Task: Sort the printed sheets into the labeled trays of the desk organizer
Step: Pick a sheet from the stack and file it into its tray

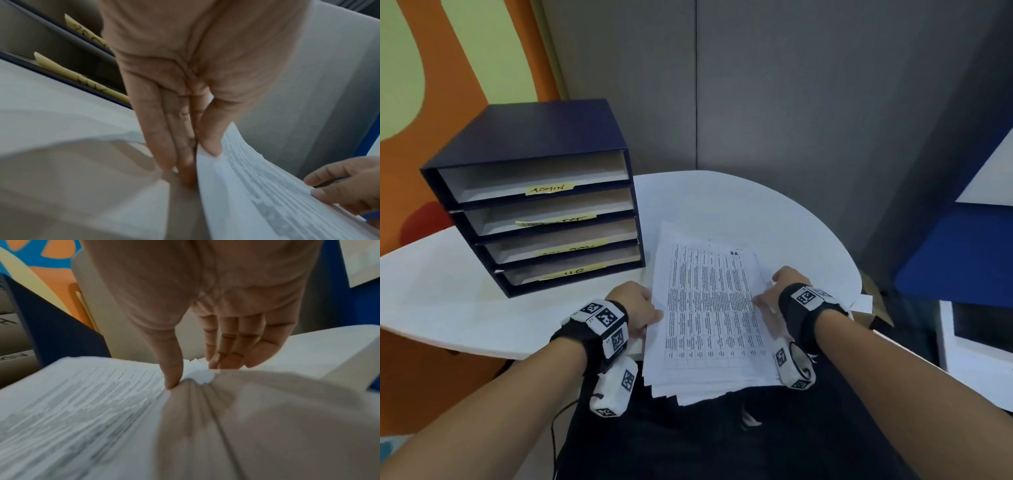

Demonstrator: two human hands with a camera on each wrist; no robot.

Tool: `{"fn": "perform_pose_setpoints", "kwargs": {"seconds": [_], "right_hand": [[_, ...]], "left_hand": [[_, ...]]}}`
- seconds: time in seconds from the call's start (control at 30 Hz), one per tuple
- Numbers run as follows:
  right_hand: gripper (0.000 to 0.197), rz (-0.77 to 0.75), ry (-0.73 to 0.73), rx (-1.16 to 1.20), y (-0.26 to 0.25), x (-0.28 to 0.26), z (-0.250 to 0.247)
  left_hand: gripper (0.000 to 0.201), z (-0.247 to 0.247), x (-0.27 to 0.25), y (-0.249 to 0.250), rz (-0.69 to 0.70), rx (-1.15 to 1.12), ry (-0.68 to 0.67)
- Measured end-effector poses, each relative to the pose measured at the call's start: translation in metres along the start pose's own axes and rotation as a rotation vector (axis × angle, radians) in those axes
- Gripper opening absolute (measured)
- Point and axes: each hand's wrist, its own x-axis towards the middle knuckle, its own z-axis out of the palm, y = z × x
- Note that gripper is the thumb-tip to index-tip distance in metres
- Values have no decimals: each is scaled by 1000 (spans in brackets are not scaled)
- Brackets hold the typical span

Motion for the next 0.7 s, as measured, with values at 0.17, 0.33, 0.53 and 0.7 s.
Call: {"fn": "perform_pose_setpoints", "kwargs": {"seconds": [0.17, 0.33, 0.53, 0.7], "right_hand": [[48, -64, 55, -28, -8, -3, 1], [49, -140, 101, 2, -15, -2, 3], [77, -259, 91, 380, -27, -4, 7], [64, -354, 99, 620, -29, -5, 0]], "left_hand": [[28, -18, -9, 7, 89, 140, 177], [13, -37, -8, 2, 130, -77, 261], [16, -39, -4, -7, 169, -378, 172], [33, -34, -6, -10, 198, -509, 40]]}}
